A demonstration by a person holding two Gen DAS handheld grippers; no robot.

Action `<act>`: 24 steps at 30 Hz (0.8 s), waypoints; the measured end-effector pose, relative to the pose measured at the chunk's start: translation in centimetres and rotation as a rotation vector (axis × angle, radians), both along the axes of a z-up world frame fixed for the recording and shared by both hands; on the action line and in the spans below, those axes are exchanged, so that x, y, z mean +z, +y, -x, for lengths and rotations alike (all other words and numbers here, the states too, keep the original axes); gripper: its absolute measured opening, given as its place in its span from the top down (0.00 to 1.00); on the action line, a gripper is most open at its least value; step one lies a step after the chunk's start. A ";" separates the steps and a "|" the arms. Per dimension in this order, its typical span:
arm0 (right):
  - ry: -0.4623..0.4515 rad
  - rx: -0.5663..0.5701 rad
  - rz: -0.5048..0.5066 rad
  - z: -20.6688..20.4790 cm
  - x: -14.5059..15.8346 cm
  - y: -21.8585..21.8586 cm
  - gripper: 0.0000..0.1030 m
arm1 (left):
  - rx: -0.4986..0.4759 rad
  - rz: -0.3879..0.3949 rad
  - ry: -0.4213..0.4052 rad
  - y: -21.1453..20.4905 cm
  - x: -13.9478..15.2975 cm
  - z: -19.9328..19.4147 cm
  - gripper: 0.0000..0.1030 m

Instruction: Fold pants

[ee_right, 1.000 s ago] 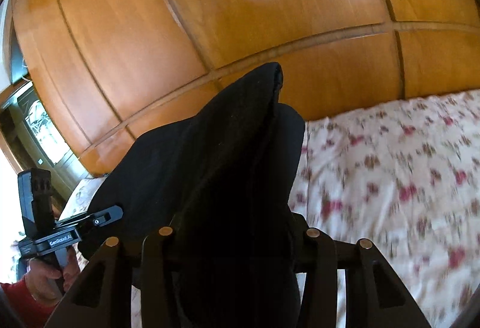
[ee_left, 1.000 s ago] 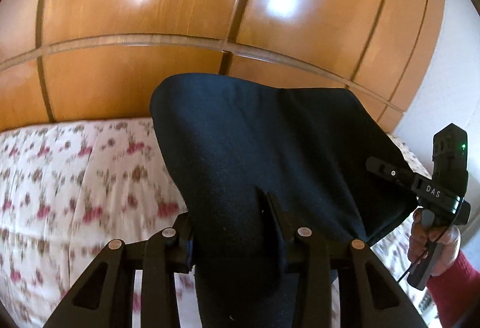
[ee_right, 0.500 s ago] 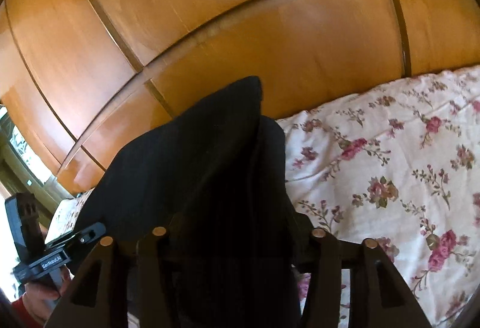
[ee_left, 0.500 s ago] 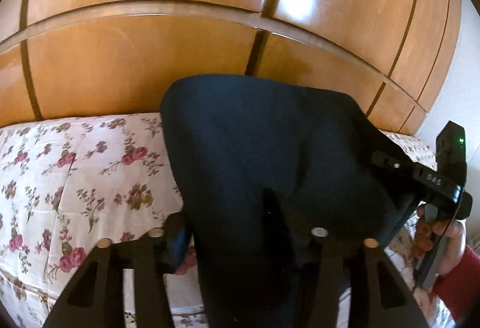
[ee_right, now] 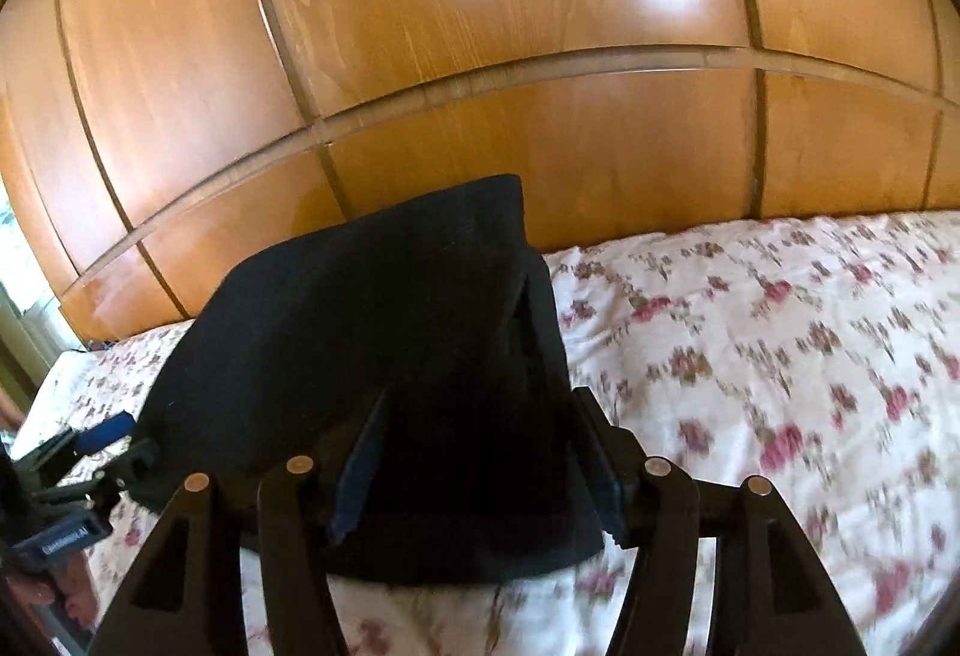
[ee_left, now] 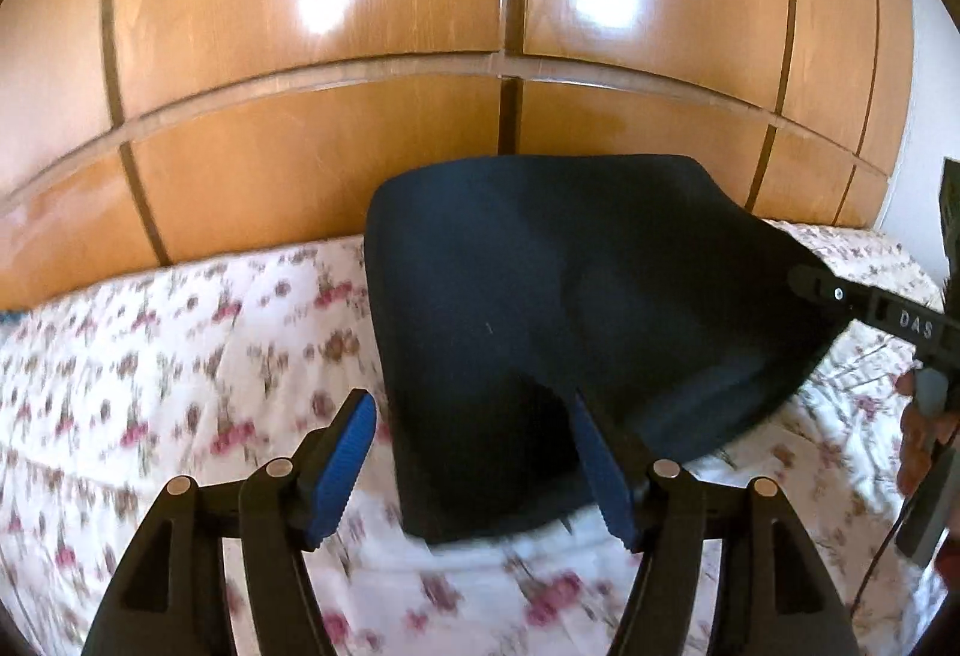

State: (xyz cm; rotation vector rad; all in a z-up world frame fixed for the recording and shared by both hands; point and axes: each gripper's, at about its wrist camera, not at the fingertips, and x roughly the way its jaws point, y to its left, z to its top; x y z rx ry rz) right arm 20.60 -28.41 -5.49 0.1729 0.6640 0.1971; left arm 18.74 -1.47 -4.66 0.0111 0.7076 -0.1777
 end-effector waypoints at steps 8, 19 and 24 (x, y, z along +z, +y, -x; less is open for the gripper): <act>0.003 -0.011 -0.013 6.5 0.8 0.9 0.37 | 0.031 0.067 0.068 -0.6 0.2 4.9 0.34; 0.022 0.030 -0.008 13.5 0.8 3.0 0.36 | 0.089 0.090 0.047 -0.3 0.8 10.8 0.34; 0.023 0.039 -0.004 15.4 0.7 4.1 0.36 | 0.111 0.054 0.031 -0.2 0.9 12.7 0.34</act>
